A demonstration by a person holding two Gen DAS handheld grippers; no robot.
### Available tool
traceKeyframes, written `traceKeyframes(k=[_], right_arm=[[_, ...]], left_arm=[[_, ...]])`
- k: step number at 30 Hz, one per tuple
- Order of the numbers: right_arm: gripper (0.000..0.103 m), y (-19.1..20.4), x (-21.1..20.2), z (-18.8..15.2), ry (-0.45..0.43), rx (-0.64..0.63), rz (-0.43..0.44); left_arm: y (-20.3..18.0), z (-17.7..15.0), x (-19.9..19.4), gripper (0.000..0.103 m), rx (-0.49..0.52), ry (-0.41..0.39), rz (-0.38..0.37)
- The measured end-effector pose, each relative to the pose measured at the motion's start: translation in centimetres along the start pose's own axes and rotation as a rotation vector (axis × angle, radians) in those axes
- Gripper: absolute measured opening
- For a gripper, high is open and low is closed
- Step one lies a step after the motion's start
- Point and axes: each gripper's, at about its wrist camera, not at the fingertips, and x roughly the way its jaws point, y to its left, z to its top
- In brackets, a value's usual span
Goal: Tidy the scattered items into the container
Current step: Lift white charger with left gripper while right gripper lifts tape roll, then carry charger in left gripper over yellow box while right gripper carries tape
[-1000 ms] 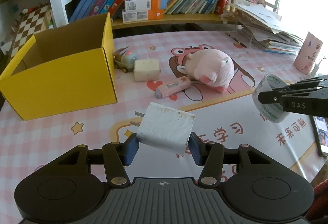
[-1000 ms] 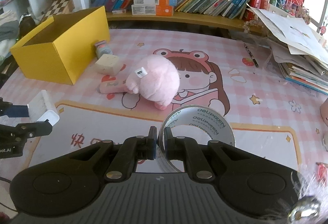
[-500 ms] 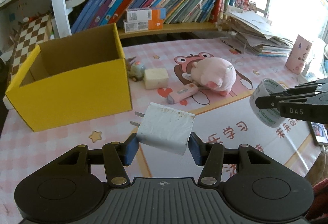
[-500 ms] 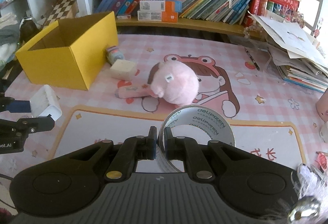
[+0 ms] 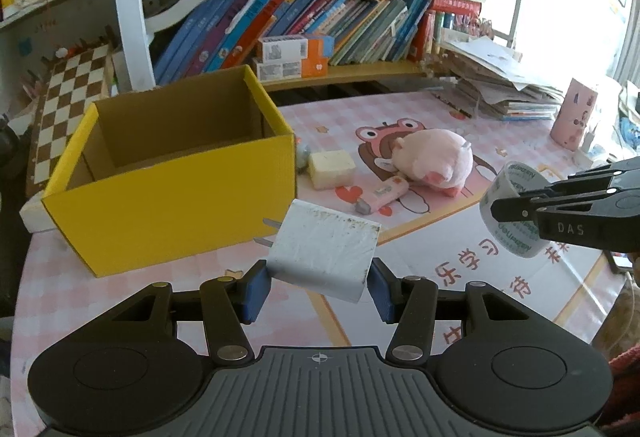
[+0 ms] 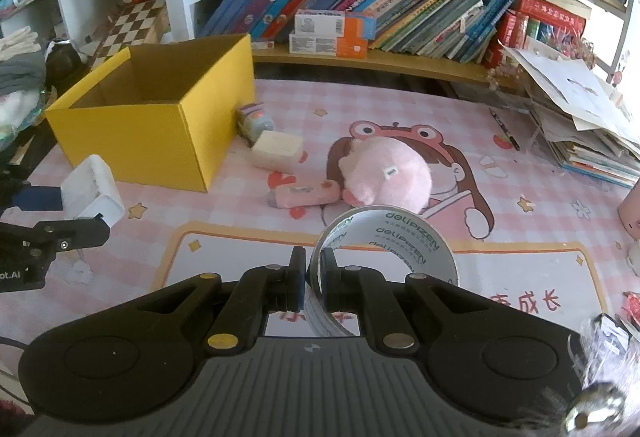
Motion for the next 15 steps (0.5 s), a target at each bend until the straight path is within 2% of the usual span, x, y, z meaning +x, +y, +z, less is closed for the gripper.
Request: traceKeyframes(k=[15], right_arm=[[0.008, 5.3, 0.4, 1.4, -0.037, -0.04, 0.004]], left_arm=[[4.5, 0.1, -1.7, 0.051, -0.002, -0.067, -0.001]])
